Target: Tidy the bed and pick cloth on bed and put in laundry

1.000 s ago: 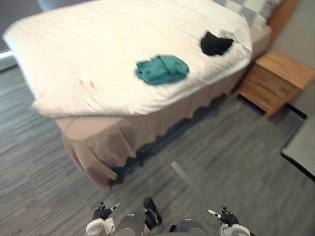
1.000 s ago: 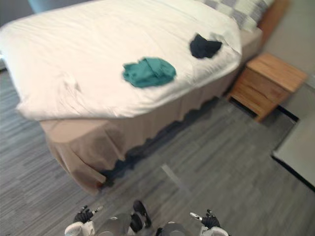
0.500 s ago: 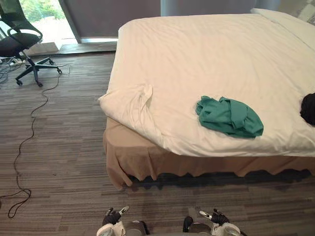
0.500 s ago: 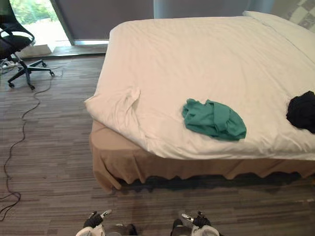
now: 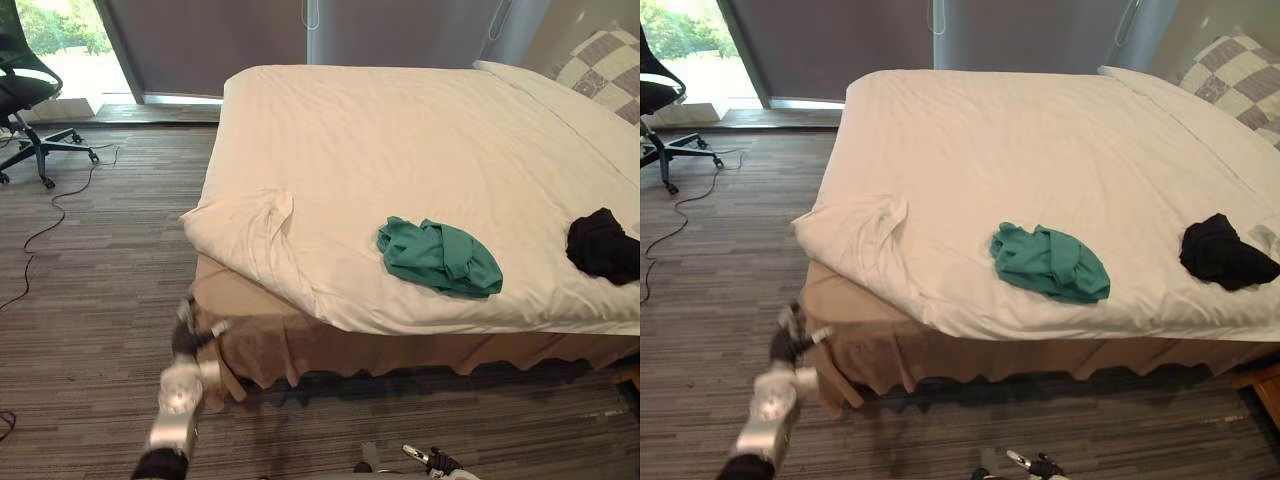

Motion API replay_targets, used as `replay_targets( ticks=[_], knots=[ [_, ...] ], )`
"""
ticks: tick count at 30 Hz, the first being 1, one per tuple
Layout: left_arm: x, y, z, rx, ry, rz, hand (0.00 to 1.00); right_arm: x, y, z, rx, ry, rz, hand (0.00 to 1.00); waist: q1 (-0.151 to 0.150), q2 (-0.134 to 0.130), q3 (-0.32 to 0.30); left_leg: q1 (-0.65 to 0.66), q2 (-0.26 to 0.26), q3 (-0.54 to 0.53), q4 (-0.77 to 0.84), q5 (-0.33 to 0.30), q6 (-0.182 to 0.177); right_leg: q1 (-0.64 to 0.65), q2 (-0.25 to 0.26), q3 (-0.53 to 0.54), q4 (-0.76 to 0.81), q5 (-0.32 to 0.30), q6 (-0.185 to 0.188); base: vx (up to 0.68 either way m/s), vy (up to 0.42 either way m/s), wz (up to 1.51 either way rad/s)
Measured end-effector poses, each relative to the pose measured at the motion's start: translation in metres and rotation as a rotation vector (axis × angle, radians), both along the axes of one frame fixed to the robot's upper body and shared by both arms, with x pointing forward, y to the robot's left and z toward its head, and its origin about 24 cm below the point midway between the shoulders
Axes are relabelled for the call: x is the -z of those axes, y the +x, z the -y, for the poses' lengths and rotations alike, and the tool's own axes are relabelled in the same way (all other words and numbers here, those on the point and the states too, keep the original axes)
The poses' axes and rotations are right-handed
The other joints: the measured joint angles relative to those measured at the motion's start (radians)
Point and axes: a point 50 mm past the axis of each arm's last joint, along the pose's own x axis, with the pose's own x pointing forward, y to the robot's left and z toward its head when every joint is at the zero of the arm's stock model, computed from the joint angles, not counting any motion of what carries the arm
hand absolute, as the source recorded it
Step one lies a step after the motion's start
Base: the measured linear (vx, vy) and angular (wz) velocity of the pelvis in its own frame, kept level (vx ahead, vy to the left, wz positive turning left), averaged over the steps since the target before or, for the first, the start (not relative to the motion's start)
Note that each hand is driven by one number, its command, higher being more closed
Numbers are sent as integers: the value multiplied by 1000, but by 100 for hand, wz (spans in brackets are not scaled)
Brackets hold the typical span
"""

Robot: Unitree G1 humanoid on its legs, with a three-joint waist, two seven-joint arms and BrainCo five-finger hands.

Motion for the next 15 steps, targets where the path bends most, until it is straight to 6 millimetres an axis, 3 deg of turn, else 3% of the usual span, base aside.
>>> replay_targets(
  ticks=[2,4,6,10,13,15],
  knots=[
    [-28,7,-6,26,185,57,0,0,-14,3,-34,-26,-24,0,3,3,-5,8,8,29,-2,-8,-10,23,8,11,-31,14,-3,-35,-38,-12],
    [-47,17,-8,34,251,96,0,0,-14,1,-57,-28,-21,0,4,-1,-7,8,20,79,-1,-13,-15,24,13,17,-46,24,-5,-29,-25,-9],
    [-80,36,-6,56,322,165,0,-2,-11,-1,-86,-30,1,0,2,-12,-5,-15,26,118,1,-3,-17,-5,15,32,-50,38,-5,-35,-30,-15],
    [-140,74,6,73,428,241,0,-9,24,-5,-134,-30,106,0,-10,-36,51,-99,24,148,29,14,-4,-107,11,72,-41,74,-7,-49,-18,-18],
    [-156,95,11,35,481,190,0,-19,47,-6,-170,-40,192,0,-37,-39,113,-144,28,159,48,14,-2,-150,9,86,-40,93,-4,-79,-18,-12],
    [-164,107,16,11,532,142,0,-24,60,-9,-240,-57,237,0,-40,-42,152,-182,36,176,66,5,4,-182,10,102,-39,104,-4,-92,-17,-18]
  ],
)
